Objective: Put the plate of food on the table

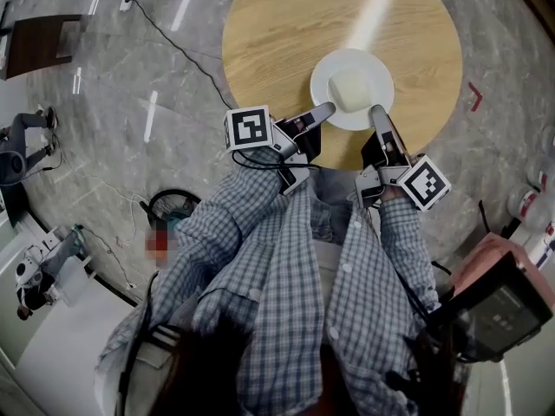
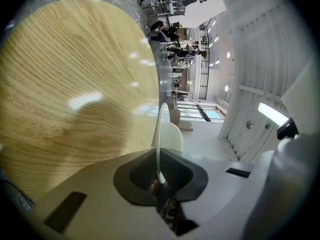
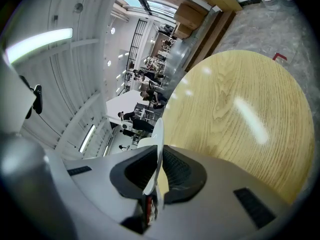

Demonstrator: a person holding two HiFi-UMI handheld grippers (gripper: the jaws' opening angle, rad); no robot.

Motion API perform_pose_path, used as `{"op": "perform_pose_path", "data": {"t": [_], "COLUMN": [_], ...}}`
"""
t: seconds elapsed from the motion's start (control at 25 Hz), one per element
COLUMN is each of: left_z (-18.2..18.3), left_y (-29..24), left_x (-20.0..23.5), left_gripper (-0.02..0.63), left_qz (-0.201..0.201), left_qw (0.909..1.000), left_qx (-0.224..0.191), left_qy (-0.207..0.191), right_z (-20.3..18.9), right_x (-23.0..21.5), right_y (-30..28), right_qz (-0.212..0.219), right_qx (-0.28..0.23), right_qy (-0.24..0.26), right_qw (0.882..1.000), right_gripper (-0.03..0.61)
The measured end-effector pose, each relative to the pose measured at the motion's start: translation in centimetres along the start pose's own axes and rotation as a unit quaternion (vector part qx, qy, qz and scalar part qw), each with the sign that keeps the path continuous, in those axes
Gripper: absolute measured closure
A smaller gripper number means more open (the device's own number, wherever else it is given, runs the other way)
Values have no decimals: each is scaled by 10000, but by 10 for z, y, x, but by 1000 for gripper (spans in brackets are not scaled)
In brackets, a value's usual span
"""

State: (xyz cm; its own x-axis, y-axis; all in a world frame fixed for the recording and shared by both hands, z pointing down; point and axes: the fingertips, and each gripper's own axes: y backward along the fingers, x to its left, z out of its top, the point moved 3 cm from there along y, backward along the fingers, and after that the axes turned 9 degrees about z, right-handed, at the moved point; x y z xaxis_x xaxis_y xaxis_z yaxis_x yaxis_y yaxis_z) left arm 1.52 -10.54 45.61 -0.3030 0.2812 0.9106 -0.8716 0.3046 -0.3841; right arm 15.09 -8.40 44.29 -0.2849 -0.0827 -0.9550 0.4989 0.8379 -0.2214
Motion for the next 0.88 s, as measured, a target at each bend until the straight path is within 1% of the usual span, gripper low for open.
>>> {"op": "perform_pose_path", "data": {"t": [0.24,0.4,0.6,0.8,0.88], "left_z": [-3,1,1,3,4], "left_y": [-1,-5,-11,-19,-20], "left_x": [7,17,23,30,33], "left_gripper": [594,594,594,594,594], "left_qz": [79,201,266,292,305], "left_qw": [9999,9998,9996,9994,9993], "left_qx": [-9,5,70,123,156], "left_qy": [86,72,58,104,117], "right_z": [-1,-4,-3,-1,-1], "right_x": [-5,-15,-24,-34,-37], "right_y": [0,-4,-3,-4,-6], "right_qz": [-38,-92,-184,-307,-315], "right_qx": [80,64,109,88,122], "right_qy": [8,-196,-179,-282,-209], "right_qw": [10000,9997,9996,9991,9992], "right_gripper": [541,541,541,541,541]}}
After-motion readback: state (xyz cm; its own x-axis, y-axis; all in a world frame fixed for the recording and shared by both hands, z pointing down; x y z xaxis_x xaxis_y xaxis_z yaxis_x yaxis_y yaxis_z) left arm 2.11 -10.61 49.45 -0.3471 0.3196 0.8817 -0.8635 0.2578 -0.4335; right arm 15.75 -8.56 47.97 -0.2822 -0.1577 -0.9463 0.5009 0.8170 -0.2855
